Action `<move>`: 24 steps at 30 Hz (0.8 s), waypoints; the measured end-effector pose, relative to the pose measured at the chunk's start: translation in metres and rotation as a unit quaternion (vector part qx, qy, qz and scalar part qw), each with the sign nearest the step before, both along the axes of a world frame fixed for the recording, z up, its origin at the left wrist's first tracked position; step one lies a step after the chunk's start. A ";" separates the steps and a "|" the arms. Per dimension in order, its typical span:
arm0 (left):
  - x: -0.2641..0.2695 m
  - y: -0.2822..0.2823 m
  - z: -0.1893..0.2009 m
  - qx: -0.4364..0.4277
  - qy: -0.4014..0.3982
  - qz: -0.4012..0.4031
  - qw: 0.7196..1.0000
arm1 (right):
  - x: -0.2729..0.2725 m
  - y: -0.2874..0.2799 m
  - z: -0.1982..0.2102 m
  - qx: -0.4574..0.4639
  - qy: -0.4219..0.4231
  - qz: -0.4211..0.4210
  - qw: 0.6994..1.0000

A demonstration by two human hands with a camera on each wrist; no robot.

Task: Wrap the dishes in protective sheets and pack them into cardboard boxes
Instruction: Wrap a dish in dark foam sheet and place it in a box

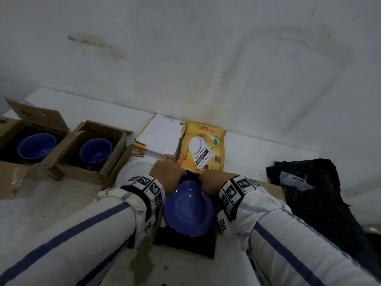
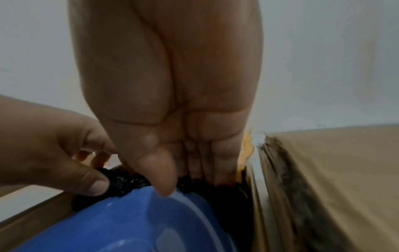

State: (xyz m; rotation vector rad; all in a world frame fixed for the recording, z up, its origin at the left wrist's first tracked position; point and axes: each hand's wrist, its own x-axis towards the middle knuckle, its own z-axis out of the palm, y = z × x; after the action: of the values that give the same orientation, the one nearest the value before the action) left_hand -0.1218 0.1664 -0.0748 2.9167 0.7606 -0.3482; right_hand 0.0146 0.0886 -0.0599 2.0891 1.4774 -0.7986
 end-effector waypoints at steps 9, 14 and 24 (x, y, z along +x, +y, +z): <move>0.015 -0.019 0.017 -0.016 -0.031 0.031 0.999 | 0.017 -0.019 0.031 0.125 0.038 -0.049 0.990; 0.063 -0.052 0.040 -0.123 -0.097 0.032 0.987 | 0.044 -0.057 0.047 0.205 0.047 -0.098 0.973; 0.176 -0.146 0.041 -0.224 -0.077 -0.006 0.972 | 0.157 -0.190 0.046 0.270 0.023 -0.293 0.917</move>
State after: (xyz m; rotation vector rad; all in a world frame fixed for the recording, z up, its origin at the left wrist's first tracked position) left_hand 0.0541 0.0208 -0.0341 2.4896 0.5546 -0.2500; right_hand 0.1712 -0.1016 -0.0135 3.0349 1.1808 -0.6864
